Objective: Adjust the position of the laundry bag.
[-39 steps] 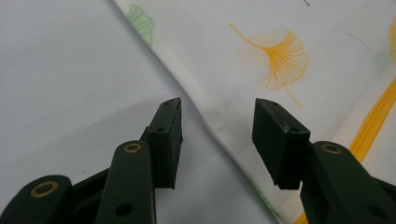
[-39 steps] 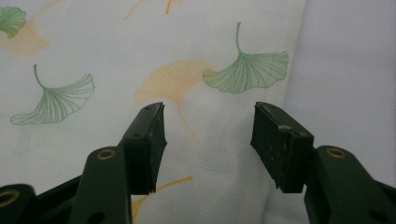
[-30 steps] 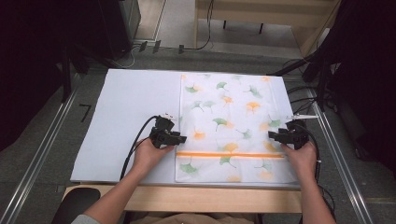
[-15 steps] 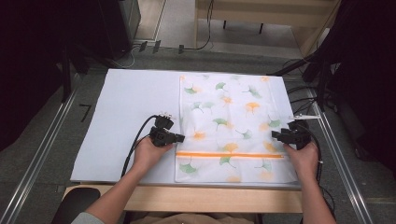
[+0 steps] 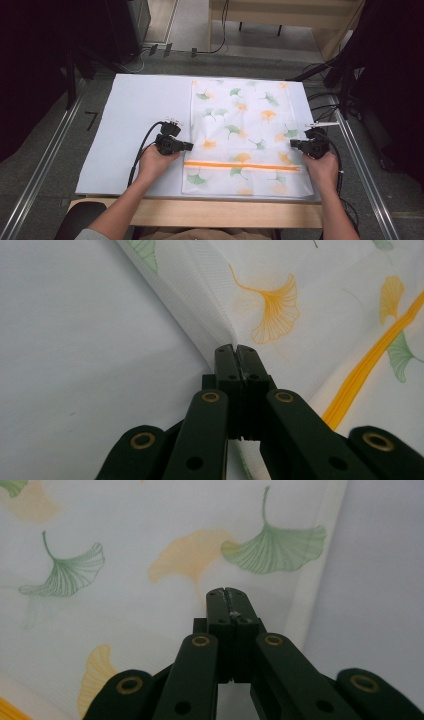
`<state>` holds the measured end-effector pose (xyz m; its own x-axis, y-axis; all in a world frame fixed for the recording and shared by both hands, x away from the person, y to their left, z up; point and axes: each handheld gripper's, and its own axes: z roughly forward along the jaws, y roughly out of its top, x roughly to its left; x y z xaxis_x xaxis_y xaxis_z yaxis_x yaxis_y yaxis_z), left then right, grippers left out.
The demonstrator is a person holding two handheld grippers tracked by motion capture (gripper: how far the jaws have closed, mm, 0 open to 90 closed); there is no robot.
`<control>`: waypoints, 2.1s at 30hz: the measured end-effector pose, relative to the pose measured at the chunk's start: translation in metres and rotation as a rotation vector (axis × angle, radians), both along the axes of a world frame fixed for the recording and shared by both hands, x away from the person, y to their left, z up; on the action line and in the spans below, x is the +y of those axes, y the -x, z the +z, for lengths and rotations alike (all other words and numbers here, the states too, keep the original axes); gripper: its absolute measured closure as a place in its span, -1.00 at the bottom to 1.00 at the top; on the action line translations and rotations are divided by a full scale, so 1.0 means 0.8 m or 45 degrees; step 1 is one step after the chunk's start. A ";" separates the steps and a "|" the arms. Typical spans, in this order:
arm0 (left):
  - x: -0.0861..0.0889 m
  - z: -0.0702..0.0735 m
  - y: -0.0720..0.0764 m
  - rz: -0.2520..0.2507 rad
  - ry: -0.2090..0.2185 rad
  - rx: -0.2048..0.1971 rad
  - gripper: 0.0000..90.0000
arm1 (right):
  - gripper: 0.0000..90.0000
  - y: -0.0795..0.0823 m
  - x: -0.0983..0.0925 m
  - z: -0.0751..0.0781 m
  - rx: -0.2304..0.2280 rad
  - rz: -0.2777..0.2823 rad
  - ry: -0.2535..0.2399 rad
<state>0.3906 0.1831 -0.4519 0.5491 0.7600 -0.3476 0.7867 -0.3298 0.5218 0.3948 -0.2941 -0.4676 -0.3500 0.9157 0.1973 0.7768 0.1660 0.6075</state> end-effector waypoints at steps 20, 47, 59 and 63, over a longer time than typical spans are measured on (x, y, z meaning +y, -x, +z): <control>0.032 0.000 0.011 0.078 -0.010 0.013 1.00 | 0.45 -0.029 0.015 -0.005 -0.023 -0.101 0.055; 0.118 0.011 0.022 0.235 -0.062 0.026 1.00 | 1.00 -0.062 0.100 0.005 -0.037 0.099 0.044; 0.145 0.012 0.025 0.279 -0.097 0.046 0.99 | 1.00 -0.067 0.132 0.006 -0.064 0.184 0.021; 0.147 0.010 0.023 0.284 -0.079 0.068 0.95 | 0.96 -0.068 0.131 0.003 -0.052 0.194 0.013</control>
